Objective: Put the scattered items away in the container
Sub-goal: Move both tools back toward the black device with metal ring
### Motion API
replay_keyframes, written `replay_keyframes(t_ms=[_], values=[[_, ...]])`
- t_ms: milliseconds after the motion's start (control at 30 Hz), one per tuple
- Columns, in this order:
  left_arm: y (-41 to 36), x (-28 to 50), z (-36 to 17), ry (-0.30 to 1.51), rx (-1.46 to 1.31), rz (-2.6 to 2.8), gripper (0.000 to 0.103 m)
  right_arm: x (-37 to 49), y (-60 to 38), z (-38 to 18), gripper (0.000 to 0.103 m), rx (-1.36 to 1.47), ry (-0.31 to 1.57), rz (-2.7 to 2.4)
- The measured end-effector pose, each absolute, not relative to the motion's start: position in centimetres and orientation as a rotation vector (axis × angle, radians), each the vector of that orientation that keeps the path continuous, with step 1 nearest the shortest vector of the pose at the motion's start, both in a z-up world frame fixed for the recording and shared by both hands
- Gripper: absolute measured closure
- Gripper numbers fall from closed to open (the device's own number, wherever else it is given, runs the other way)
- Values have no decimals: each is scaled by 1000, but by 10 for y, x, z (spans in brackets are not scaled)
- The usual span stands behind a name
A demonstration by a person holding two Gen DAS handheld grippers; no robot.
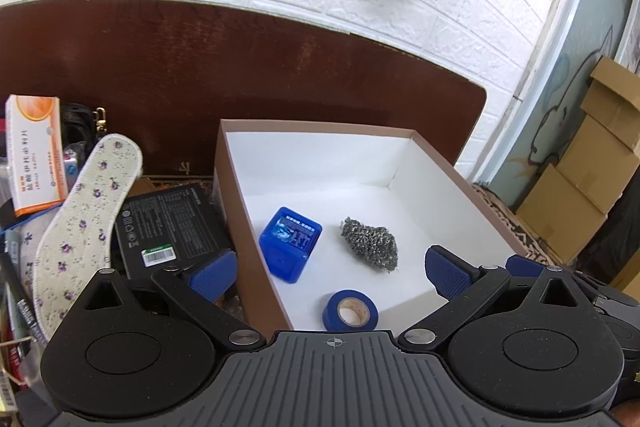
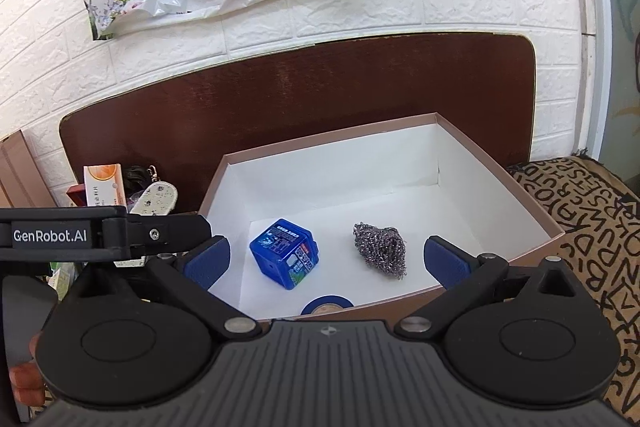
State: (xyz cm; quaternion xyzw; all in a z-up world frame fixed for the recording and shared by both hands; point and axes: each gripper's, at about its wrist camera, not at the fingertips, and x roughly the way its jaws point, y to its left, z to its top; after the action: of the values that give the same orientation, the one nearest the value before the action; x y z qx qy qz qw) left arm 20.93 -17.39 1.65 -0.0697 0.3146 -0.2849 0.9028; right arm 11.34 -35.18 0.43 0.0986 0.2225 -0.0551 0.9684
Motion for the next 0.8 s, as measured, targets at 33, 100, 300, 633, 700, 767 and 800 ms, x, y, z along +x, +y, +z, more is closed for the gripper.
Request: replay_keyframes(t_ms=[33,100,300,633,700,767,800], values=[[-171,206,18,648,-150,-589,0,111,-349,6,0,196,446,-107],[-163,199,19,647,-161,-584,0,105,-342,9,0,188,444,-101],[-138,172,21,645,-148,-522,0,87,-315,10,0,145,442,-69],[-90,118,15,637,-94,-376,0,60,-257,-2,0,122,472,18],[-82,110,14,634,-81,-355,0,56,-247,-5,0,121,480,30],[-72,104,11,634,-82,-339,0,53,-239,-8,0,129,490,44],[-68,102,10,637,-83,-332,0,52,-235,-9,0,132,496,50]])
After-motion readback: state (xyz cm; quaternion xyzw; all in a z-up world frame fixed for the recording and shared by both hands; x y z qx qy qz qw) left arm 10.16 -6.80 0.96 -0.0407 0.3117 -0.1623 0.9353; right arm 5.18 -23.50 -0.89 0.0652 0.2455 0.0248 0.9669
